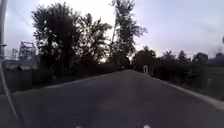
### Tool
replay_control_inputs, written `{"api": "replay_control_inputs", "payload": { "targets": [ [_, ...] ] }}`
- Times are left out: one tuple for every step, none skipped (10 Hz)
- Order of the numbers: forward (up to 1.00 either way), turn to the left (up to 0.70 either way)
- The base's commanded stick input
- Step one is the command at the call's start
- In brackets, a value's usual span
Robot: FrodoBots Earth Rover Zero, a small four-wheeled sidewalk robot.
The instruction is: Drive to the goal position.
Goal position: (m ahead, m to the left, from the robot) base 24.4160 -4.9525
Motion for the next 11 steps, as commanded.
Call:
{"api": "replay_control_inputs", "payload": {
  "targets": [
    [0.70, 0.00],
    [0.70, 0.00],
    [0.70, 0.00],
    [0.70, 0.00],
    [0.70, 0.00],
    [0.70, 0.00],
    [0.70, 0.00],
    [0.70, 0.00],
    [0.70, 0.00],
    [0.70, 0.00],
    [0.70, 0.00]
  ]
}}
